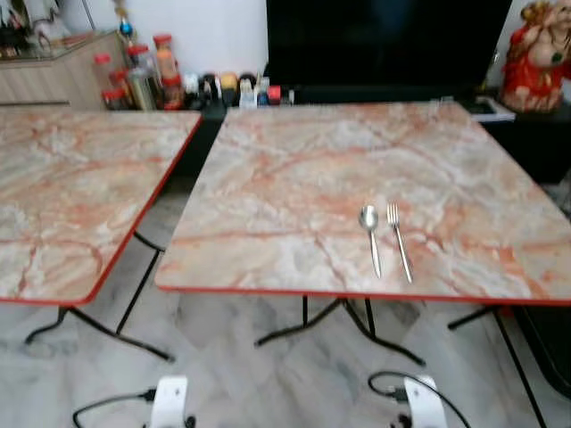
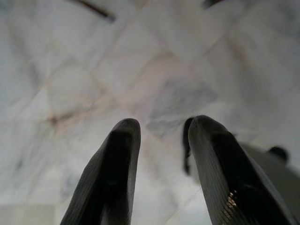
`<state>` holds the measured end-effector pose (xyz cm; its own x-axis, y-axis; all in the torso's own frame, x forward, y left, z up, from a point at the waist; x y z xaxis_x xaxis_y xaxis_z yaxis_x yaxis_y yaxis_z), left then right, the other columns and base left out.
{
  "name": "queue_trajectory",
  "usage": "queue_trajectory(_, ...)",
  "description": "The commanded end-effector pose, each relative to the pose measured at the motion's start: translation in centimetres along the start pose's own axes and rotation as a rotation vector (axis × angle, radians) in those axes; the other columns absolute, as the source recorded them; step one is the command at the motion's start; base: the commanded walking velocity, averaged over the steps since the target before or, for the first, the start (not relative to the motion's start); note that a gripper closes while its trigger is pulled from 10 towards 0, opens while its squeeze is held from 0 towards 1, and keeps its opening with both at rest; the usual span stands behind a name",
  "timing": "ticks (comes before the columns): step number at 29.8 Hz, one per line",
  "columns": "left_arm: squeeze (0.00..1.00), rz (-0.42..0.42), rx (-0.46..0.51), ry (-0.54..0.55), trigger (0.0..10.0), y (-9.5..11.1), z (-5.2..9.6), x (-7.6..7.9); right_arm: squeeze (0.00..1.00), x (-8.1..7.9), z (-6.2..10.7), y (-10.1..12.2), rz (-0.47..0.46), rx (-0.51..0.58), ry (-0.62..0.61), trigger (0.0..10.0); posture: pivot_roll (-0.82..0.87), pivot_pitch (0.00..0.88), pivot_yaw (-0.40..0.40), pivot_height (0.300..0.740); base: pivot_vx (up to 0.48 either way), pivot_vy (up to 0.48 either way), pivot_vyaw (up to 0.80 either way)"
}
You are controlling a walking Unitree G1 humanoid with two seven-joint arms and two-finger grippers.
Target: Setting the table
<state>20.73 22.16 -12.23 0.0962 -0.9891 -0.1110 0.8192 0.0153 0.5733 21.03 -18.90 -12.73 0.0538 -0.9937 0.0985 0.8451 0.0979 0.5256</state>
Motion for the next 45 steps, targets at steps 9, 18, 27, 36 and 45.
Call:
queue_trajectory(9, 0.00, 0.001, -0.022, -0.020, 10.0, -0.5, 0.0, 0.7, 0.00, 0.1, 0.0, 1.0, 0.080, 0.048, 0.029, 10.0, 0.03, 0.000, 0.008, 0.740, 0.000, 0.000, 0.00)
queue_trajectory(18, 0.00, -0.009, -0.028, -0.020, 10.0, -0.6, 0.0, 0.7, 0.00, 0.0, 0.1, 2.3, 0.088, 0.137, 0.020, 10.0, 0.01, 0.000, 0.014, 0.740, 0.000, 0.000, 0.00)
queue_trajectory(27, 0.00, -0.014, -0.017, -0.020, 10.0, -0.2, 0.0, 0.4, 0.00, 0.3, 0.3, 3.0, 0.058, 0.191, -0.013, 10.0, 0.01, 0.000, 0.014, 0.740, 0.000, 0.000, 0.00)
queue_trajectory(36, 0.00, -0.014, -0.013, -0.019, 10.0, -0.1, 0.0, 0.7, 0.00, 0.4, 0.3, 3.0, 0.019, 0.204, -0.027, 10.0, 0.00, 0.000, 0.018, 0.740, 0.000, 0.000, 0.00)
queue_trajectory(45, 0.00, -0.013, -0.018, -0.015, 10.0, -0.3, 0.0, 0.5, 0.00, 1.8, 0.8, 3.3, -0.133, 0.275, -0.176, 10.0, -0.01, 0.000, 0.021, 0.740, 0.000, 0.000, 0.00)
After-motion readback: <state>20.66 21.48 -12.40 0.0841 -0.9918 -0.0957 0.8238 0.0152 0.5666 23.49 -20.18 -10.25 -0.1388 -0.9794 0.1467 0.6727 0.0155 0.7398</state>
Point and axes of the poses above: a point about 5 cm out from each wrist's last joint towards the gripper, its own z axis pointing back from the gripper into the wrist, its own y axis along the axis of the wrist's last joint, x = y × z, the point moved 5 cm from there along -z, pointing out of the wrist towards the gripper, and after that the axes turned 1 degree about z, right-handed, at the moved point
